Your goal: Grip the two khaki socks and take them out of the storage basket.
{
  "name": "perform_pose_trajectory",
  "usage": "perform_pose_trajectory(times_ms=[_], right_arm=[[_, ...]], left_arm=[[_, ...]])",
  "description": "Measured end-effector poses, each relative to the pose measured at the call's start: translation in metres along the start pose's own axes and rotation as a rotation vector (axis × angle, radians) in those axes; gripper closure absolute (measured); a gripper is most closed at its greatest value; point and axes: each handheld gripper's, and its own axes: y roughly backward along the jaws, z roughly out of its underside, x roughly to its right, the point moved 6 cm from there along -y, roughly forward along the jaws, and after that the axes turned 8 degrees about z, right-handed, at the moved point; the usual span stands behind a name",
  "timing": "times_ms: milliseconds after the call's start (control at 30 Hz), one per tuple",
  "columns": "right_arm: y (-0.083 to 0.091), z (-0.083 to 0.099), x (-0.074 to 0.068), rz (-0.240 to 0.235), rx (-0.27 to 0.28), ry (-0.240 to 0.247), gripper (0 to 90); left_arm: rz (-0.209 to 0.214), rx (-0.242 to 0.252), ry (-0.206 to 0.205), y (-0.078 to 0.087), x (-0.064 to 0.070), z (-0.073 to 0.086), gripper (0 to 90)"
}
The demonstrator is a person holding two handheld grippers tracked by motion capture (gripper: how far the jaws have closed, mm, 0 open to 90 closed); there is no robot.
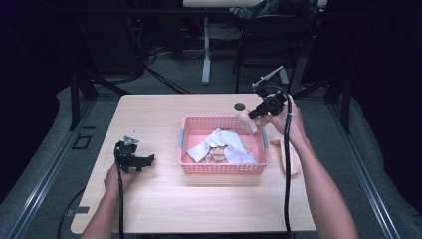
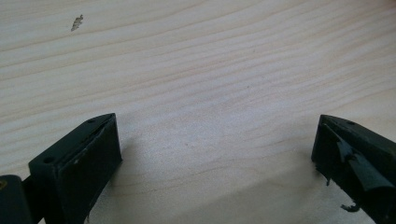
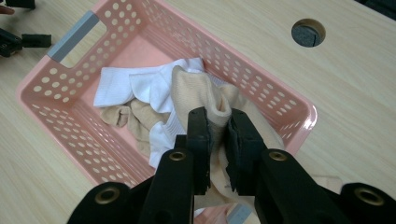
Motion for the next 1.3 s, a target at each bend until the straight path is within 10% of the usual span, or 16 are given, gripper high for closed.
perform_pose_trajectory(times_ms=[633, 1300], right_arm=[[0.039, 0.004, 0.013, 0.013, 0.057, -0.022, 80.2], [0.062, 0.045, 0.057, 0.068, 0.081, -0.096, 80.1]], left_arm=[[0.000, 0.000, 0.000, 0.000, 0.000, 0.000, 0.9], [0.000, 0.000, 0.000, 0.000, 0.000, 0.000, 1.0]])
